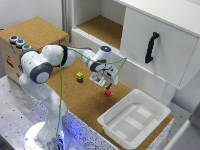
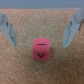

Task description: Move to the drawer, then place the pink object

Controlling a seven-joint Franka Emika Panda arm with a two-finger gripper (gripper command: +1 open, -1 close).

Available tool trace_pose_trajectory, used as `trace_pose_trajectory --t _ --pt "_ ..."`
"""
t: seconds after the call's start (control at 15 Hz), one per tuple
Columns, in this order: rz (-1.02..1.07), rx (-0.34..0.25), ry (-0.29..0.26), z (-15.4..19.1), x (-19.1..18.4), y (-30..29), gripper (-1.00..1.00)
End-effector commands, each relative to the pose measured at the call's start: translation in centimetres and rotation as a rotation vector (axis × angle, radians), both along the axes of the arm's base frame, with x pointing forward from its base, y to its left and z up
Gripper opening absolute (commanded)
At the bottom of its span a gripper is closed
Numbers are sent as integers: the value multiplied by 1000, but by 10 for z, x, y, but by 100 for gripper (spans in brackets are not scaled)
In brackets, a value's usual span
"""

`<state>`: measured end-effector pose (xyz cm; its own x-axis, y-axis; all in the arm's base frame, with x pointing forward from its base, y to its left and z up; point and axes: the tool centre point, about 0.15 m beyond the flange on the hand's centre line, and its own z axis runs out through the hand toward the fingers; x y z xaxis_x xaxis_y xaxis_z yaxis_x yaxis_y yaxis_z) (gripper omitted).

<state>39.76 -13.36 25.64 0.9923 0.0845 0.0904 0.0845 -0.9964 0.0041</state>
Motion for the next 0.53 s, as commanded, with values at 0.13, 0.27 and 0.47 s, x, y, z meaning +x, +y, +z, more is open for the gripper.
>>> trace_pose_trajectory --t 0.13,0.27,0.47 --pt "35 55 -18 -45 21 -9 100" --pt "47 61 -19 -47 27 1 100" --pt "30 52 -25 -51 35 15 100"
